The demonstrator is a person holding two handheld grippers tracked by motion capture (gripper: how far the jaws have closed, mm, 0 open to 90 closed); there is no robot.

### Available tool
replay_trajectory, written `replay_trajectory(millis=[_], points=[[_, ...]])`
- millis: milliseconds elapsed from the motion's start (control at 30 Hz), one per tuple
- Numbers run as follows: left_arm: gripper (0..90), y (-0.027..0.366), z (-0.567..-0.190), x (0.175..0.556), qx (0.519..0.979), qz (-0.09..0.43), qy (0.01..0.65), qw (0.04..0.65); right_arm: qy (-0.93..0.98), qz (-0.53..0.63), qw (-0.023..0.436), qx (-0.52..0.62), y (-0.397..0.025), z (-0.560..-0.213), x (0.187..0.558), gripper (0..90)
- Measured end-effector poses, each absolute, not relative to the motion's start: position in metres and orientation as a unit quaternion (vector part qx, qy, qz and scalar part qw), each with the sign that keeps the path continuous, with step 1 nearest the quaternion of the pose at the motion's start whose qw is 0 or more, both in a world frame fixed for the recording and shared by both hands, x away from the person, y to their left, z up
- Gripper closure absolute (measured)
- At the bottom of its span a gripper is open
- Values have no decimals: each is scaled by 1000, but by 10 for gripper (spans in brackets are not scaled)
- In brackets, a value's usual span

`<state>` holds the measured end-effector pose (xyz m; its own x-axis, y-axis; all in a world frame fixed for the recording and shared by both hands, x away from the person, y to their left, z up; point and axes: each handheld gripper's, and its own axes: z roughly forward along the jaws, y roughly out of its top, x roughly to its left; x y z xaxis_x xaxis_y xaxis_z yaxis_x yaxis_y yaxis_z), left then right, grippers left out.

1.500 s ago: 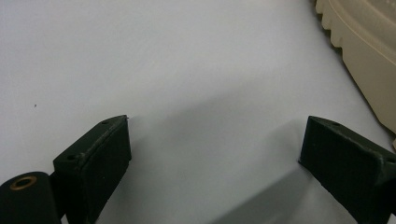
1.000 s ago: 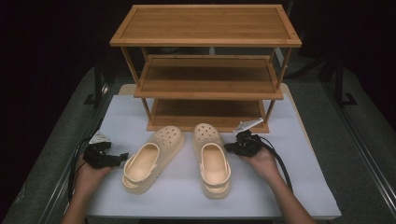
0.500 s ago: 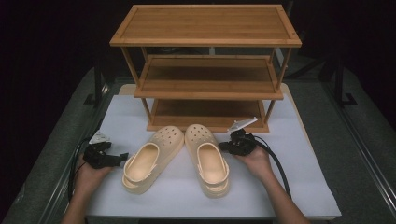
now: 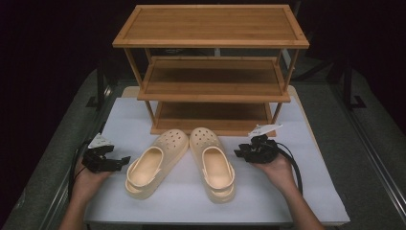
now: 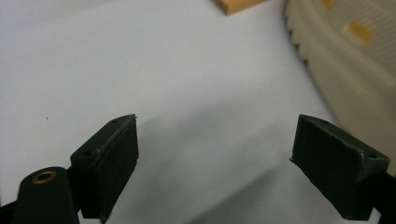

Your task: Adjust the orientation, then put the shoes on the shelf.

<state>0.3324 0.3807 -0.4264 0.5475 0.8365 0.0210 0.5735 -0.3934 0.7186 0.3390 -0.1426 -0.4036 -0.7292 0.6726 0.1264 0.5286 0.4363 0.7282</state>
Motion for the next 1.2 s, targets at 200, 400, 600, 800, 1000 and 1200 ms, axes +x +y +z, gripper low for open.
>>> replay_trajectory(millis=[200, 400, 600, 800, 1000, 1200], points=[[147, 384, -405, 322, 807, 182, 426, 368, 839, 395, 85, 363, -153, -402, 323, 591], [162, 374, -387, 314, 808, 172, 398, 398, 823, 432, 72, 362, -158, -394, 315, 580], [182, 356, -379, 312, 818, 162, 369, 411, 826, 437, 68, 348, -151, -392, 312, 572], [264, 332, -381, 316, 833, 145, 337, 414, 826, 448, 62, 336, -140, -388, 314, 570], [378, 318, -386, 324, 842, 127, 319, 415, 829, 452, 56, 324, -123, -389, 321, 570], [479, 312, -390, 329, 847, 124, 316, 409, 834, 448, 53, 318, -109, -392, 329, 592]])
